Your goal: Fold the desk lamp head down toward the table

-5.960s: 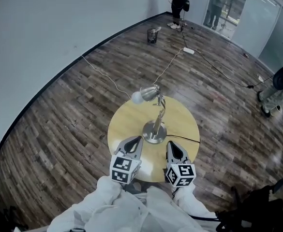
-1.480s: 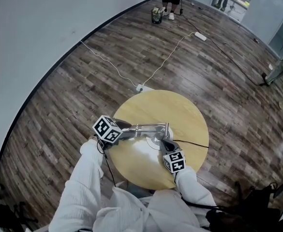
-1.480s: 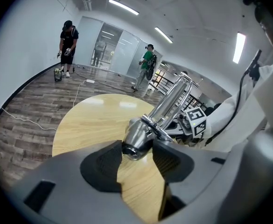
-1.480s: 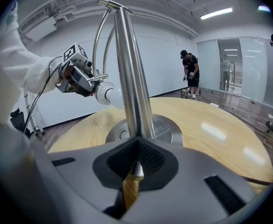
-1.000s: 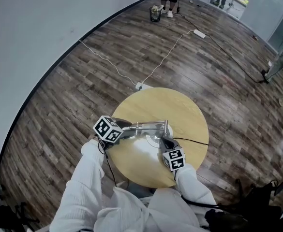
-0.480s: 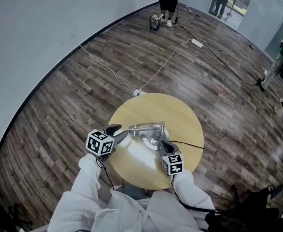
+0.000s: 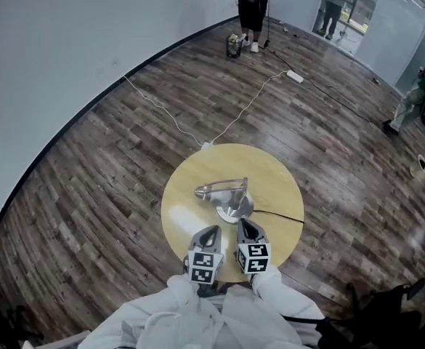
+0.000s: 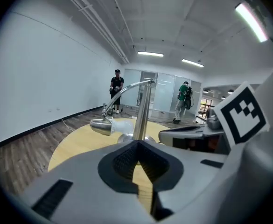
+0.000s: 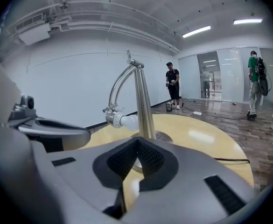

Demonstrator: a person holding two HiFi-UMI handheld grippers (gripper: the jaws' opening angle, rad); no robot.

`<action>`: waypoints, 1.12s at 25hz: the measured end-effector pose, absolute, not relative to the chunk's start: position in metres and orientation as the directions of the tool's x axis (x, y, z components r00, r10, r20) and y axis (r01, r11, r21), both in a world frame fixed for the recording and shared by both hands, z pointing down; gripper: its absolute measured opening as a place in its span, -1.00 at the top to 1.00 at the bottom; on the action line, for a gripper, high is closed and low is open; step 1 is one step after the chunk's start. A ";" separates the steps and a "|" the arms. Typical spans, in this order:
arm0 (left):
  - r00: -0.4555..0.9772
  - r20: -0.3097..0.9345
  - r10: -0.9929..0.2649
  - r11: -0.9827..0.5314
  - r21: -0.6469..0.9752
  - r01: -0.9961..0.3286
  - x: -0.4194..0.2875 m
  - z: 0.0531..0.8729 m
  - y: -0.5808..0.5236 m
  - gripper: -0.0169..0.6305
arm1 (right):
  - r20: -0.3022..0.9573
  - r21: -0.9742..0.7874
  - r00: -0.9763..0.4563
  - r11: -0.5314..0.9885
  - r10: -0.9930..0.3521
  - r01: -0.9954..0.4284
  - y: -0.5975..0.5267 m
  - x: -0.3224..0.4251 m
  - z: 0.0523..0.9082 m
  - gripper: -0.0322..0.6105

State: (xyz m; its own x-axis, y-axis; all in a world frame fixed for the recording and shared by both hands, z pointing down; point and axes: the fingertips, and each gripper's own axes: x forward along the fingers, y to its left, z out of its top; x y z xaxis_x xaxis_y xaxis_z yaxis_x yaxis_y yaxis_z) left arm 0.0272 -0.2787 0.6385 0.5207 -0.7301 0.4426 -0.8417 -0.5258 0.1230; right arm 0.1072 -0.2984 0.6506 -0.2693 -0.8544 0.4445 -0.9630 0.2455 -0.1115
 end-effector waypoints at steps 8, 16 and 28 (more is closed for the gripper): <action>0.531 0.430 -0.730 -0.534 0.127 -0.836 0.015 0.623 -0.281 0.95 | 0.420 -0.114 -0.241 0.213 -0.875 -0.970 -0.280 0.103 0.640 0.86; 0.575 0.411 -0.708 -0.543 0.204 -0.815 0.013 0.604 -0.250 0.95 | 0.340 -0.154 -0.187 0.142 -0.922 -0.978 -0.245 0.104 0.612 0.86; 0.553 0.400 -0.731 -0.558 0.115 -0.822 0.010 0.589 -0.200 0.95 | 0.288 -0.140 -0.223 0.190 -0.931 -0.972 -0.209 0.091 0.588 0.86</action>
State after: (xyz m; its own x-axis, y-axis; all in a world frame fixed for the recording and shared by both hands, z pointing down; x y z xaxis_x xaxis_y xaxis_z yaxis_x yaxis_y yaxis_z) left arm 0.0101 -0.1998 0.5891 0.5529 -0.7308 0.4003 -0.8215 -0.5584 0.1152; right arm 0.0914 -0.2089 0.5880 -0.2233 -0.9313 0.2877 -0.9718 0.1897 -0.1401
